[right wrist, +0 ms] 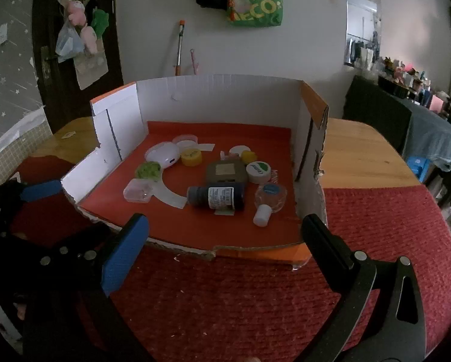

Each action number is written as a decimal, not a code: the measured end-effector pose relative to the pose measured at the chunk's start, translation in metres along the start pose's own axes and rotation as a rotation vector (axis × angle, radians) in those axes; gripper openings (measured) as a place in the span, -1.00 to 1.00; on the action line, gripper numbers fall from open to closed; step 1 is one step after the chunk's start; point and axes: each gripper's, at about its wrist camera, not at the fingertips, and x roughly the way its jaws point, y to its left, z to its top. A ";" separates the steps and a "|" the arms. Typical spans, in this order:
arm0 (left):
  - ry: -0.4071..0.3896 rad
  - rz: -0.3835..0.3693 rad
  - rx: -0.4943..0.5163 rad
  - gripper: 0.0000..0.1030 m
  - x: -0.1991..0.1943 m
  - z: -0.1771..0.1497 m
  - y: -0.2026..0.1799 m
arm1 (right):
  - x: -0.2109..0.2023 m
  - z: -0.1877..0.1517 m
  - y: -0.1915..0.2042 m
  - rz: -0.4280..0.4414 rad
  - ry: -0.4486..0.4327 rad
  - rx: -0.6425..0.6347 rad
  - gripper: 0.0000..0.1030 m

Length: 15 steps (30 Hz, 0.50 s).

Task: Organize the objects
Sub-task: 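Withdraw both tools out of the box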

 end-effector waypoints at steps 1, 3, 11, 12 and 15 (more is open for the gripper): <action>-0.001 0.000 0.000 1.00 0.000 0.000 0.000 | 0.000 0.000 0.000 -0.001 0.000 -0.001 1.00; -0.001 0.000 -0.002 1.00 0.000 0.000 0.000 | 0.000 0.000 0.001 -0.004 0.001 -0.002 1.00; -0.026 -0.004 -0.019 1.00 -0.011 0.003 0.002 | -0.010 0.004 -0.005 0.010 -0.028 0.026 1.00; -0.029 -0.002 -0.019 1.00 -0.015 0.004 0.002 | -0.013 0.004 -0.007 0.022 -0.030 0.032 1.00; -0.040 0.008 -0.028 1.00 -0.023 0.004 0.002 | -0.021 0.003 -0.008 0.050 -0.025 0.042 1.00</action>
